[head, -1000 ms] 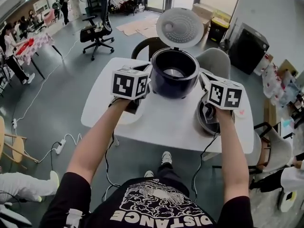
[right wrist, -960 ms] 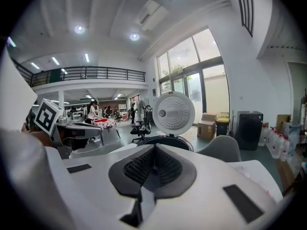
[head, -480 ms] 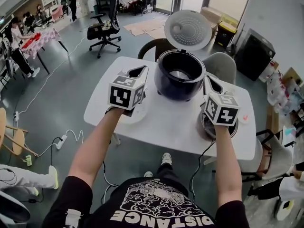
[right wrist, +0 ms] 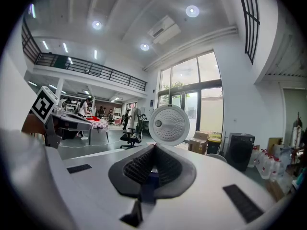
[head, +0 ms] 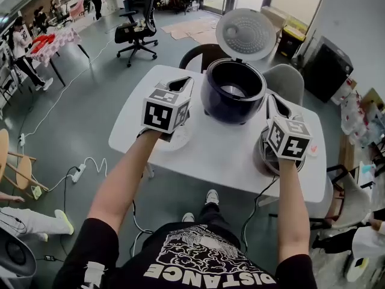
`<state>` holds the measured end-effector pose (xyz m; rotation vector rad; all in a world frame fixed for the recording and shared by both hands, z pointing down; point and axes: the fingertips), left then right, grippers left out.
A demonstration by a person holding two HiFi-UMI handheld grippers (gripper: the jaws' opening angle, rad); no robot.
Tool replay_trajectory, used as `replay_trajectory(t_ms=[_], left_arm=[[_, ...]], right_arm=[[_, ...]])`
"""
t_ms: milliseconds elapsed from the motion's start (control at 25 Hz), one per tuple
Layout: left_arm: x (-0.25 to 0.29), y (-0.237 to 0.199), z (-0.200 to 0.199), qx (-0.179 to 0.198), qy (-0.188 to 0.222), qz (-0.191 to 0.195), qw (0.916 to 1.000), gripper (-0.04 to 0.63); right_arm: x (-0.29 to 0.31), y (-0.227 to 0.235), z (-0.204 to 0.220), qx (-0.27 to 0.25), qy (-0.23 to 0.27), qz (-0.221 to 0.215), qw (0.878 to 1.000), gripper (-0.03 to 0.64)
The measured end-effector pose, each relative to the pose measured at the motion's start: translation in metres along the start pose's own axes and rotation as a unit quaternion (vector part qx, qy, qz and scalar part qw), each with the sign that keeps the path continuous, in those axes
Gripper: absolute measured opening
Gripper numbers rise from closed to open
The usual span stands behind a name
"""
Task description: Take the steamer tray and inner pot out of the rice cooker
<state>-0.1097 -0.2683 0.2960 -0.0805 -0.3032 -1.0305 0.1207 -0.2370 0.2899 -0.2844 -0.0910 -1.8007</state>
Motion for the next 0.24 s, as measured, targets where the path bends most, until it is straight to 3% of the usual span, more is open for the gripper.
replay_trajectory(t_ms=[240], left_arm=[[0.0035, -0.0038, 0.0071, 0.000, -0.003, -0.001, 1.0000, 0.013]], right_arm=[[0.0039, -0.0005, 0.0025, -0.002, -0.001, 0.002, 1.000, 0.012]])
Point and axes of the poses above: the fingertips, and each gripper's own axes: x forward along the fingers, y to its right, z out of its underside, and after that the axes turned 5 degrees about -y, right-handed
